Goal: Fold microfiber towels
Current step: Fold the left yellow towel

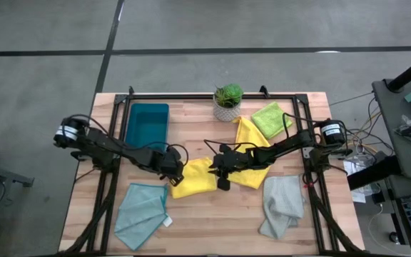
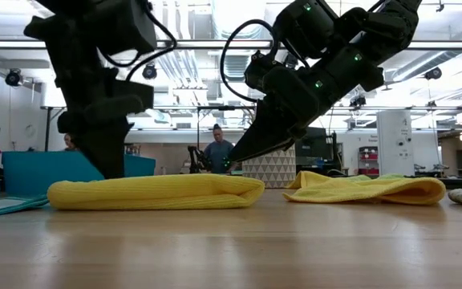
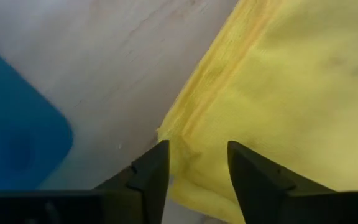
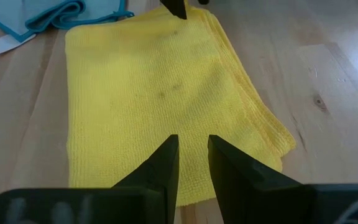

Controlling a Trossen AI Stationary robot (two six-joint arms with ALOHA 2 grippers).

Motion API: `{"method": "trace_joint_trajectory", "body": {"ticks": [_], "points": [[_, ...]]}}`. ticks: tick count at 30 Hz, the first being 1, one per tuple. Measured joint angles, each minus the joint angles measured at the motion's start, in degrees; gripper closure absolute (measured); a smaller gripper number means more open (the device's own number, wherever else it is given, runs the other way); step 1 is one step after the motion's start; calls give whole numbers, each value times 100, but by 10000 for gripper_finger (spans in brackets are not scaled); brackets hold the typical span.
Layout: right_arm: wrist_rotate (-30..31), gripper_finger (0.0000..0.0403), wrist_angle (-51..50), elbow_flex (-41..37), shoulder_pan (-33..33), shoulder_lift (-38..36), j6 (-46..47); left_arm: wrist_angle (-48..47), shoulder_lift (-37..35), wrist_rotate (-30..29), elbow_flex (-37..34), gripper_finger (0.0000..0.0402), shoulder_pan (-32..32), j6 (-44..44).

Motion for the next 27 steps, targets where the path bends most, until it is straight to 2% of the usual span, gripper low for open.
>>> {"method": "trace_joint_trajectory", "body": {"ticks": [5,8,12,16,18,23,27], "points": [[-1,323,-9,-4,1,0,2,14,79,-44,8,247,0,2],[0,323,-11,-4,0,0,2,16,80,-50,30,258,0,102],[-2,323,-11,-4,0,0,4,19,80,-50,24,304,0,123],[-2,323,-11,-4,1,0,4,18,80,-48,11,376,0,134],[-1,323,-13,-4,0,0,4,8,80,-47,22,394,0,170],[0,323,-15,-4,0,0,4,-139,-43,-28,166,400,0,419],[-2,323,-17,-7,0,0,4,-797,-278,-116,421,401,0,458]]}}
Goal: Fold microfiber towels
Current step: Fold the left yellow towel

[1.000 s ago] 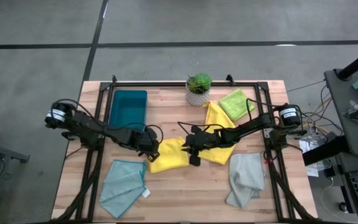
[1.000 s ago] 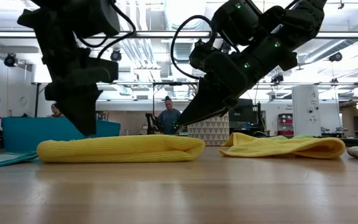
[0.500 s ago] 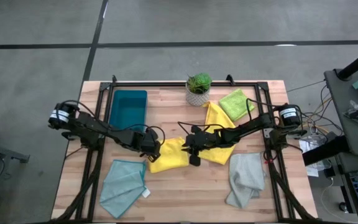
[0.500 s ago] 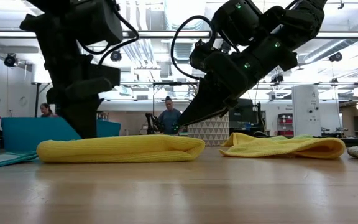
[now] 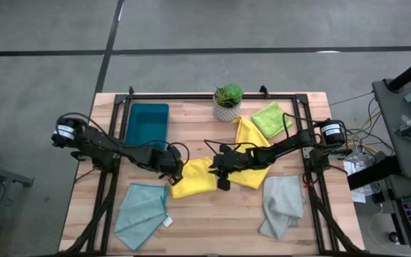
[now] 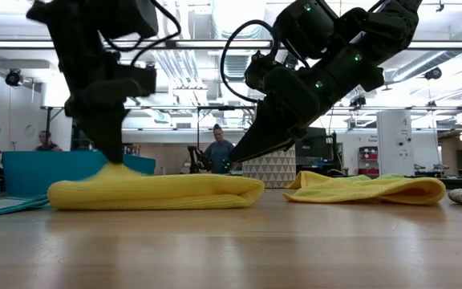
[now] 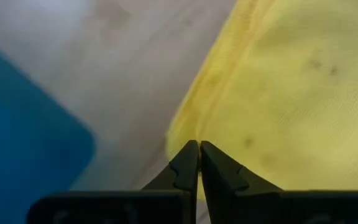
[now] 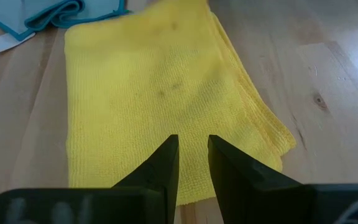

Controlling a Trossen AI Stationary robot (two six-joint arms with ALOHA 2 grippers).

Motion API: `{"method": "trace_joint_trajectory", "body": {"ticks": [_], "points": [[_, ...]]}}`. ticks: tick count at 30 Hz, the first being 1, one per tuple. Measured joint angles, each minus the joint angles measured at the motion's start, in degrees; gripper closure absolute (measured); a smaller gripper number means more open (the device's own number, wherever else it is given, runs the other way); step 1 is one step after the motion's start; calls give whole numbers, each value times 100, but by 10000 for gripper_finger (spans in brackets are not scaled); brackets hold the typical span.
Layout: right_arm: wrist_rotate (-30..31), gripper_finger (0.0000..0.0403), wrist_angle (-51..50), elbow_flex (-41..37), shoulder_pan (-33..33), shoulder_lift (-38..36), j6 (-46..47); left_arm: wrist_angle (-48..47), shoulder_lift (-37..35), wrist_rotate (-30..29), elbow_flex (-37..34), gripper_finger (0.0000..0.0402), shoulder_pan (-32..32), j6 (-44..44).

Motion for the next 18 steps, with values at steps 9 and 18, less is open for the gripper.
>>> {"method": "trace_joint_trajectory", "body": {"ticks": [9,18], "points": [[0,323,0,0,1,0,0,-498,-249,-424,27,401,2,-12],[0,323,-1,0,1,0,0,-373,170,-497,-72,401,9,-61]]}}
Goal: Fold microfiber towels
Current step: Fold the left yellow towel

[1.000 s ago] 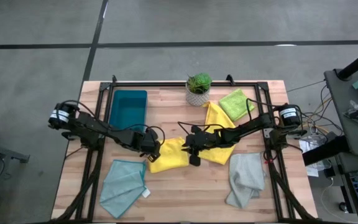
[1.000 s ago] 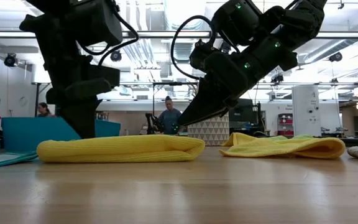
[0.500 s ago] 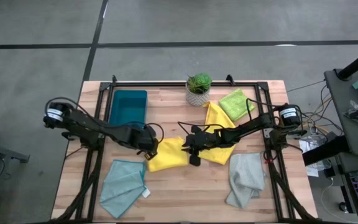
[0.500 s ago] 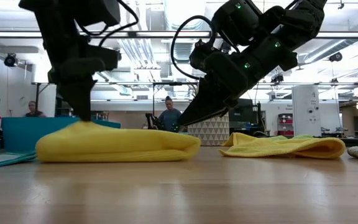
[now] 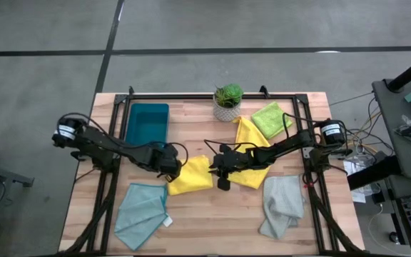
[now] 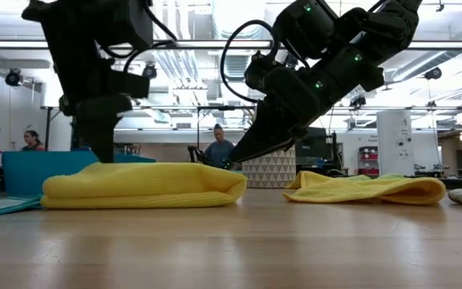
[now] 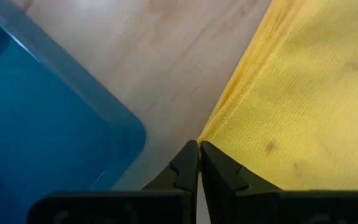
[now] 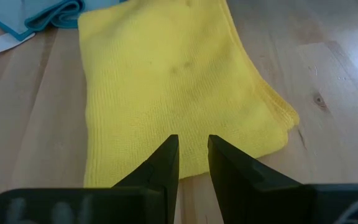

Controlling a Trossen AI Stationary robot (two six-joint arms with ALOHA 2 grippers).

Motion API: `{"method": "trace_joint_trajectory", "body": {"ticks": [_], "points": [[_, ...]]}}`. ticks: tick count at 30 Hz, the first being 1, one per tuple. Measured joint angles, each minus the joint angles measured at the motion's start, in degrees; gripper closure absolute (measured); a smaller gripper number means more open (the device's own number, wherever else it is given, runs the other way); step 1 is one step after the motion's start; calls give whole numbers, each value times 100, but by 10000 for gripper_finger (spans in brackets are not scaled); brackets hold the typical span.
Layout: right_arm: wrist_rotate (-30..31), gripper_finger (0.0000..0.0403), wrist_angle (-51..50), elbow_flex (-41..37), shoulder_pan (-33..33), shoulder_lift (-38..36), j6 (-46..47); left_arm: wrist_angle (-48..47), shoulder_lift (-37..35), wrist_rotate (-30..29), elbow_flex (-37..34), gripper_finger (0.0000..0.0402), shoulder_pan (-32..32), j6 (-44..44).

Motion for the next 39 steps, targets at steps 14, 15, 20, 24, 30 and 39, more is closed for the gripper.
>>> {"method": "trace_joint_trajectory", "body": {"ticks": [14,15,20,24,30,39], "points": [[-150,323,-142,0,3,-54,126,28,437,155,83,400,0,172],[-216,323,-176,0,3,-71,154,25,409,155,116,396,0,195],[-636,323,-186,0,42,-109,417,-76,311,160,313,346,0,381],[-716,323,-174,0,238,-109,497,-664,274,191,738,307,-4,561],[-442,323,-121,0,638,-78,562,-716,151,813,1330,296,-388,1102],[752,333,-55,0,956,-63,347,677,416,581,1057,295,-2007,1185]]}}
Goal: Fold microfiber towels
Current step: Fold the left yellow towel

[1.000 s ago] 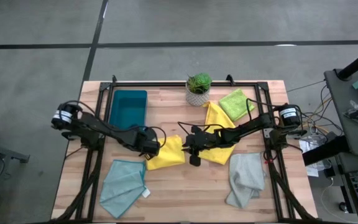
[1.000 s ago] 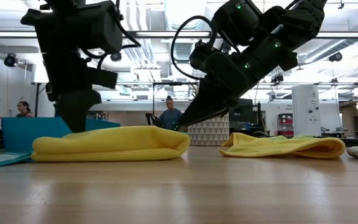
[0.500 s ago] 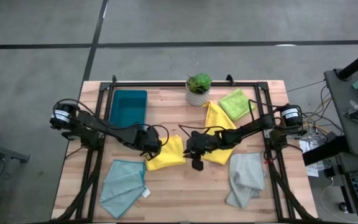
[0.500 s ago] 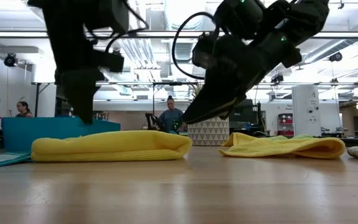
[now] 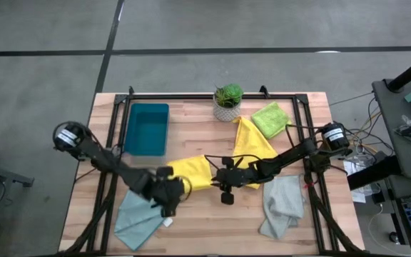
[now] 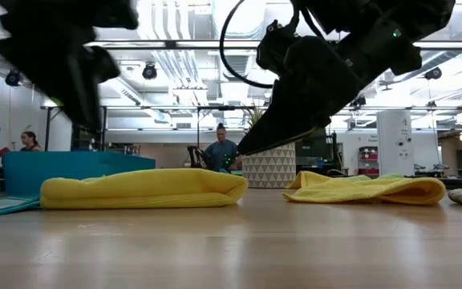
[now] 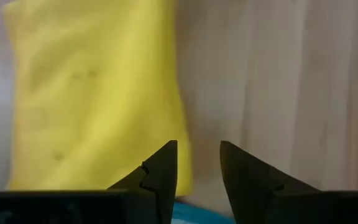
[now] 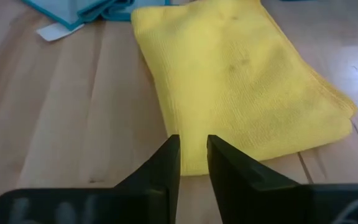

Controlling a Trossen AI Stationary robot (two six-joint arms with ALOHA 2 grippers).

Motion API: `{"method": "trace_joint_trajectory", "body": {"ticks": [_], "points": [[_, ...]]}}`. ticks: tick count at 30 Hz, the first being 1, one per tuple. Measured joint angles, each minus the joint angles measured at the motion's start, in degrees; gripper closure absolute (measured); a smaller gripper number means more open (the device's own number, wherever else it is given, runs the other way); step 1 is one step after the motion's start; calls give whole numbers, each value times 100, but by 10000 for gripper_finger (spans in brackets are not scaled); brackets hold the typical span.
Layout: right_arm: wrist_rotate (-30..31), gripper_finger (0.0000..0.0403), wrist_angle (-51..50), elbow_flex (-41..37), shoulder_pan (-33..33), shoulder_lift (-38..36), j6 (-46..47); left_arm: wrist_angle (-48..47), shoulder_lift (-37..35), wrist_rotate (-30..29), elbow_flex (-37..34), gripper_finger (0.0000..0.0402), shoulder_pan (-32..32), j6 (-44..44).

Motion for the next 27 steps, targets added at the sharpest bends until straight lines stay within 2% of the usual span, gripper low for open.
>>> {"method": "trace_joint_trajectory", "body": {"ticks": [3,8,16,19,23,27], "points": [[-11,334,67,0,0,12,2,20,153,-484,-88,295,-205,-274],[-11,324,442,0,-2,198,-5,91,436,-537,-139,290,-220,-344],[-4,309,536,136,-16,582,-25,80,720,-434,-142,212,-227,-279],[50,311,501,209,-17,746,-98,33,771,-442,-158,197,-227,-281],[295,322,513,251,-17,778,-216,19,840,-441,-167,205,-227,-283],[293,337,478,251,-17,772,-242,-142,950,-435,-167,245,-216,-286]]}}
